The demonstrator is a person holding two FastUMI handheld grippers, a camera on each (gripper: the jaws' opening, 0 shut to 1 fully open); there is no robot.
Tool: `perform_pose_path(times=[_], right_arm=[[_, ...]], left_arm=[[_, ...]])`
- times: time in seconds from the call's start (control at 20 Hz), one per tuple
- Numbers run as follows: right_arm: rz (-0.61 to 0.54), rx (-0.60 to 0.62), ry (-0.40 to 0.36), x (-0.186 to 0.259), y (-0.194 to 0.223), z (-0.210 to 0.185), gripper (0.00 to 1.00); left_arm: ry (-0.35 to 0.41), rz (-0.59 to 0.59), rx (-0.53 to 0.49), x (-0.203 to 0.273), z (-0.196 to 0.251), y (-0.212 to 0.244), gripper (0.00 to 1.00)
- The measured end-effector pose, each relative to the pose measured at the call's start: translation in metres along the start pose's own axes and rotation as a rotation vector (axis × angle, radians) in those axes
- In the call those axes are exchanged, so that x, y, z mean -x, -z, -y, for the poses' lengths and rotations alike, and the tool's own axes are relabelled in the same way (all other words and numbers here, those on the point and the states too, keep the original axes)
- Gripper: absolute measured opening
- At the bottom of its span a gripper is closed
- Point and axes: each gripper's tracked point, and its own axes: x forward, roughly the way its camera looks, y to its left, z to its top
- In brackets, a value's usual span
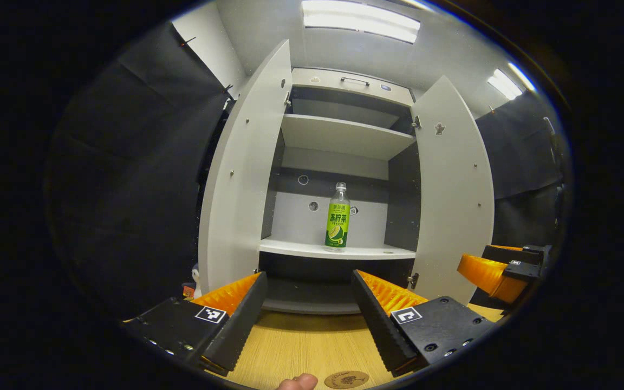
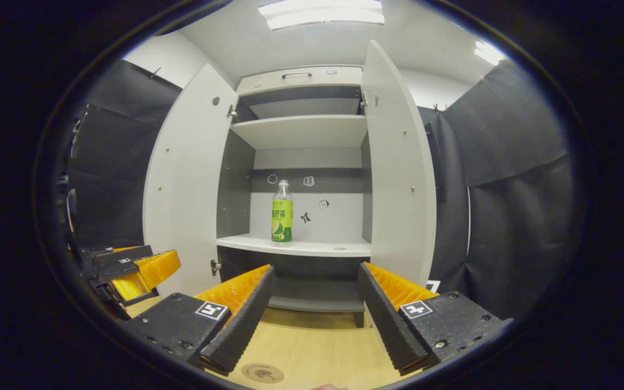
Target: Grasp the bottle in the cabinet with the left hand and place it on the coaster, then close the right door with the right hand and the left door with the left hand.
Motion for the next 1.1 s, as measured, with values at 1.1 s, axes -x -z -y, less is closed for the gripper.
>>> perform_pose_path(times=[1.1], right_arm=[[0.003,-0.012,0.078,0.017,-0.006,0.034,1.0]], left_arm=[[0.314,-0.004,0.048,-0.166,0.082,-0.058,0.99]])
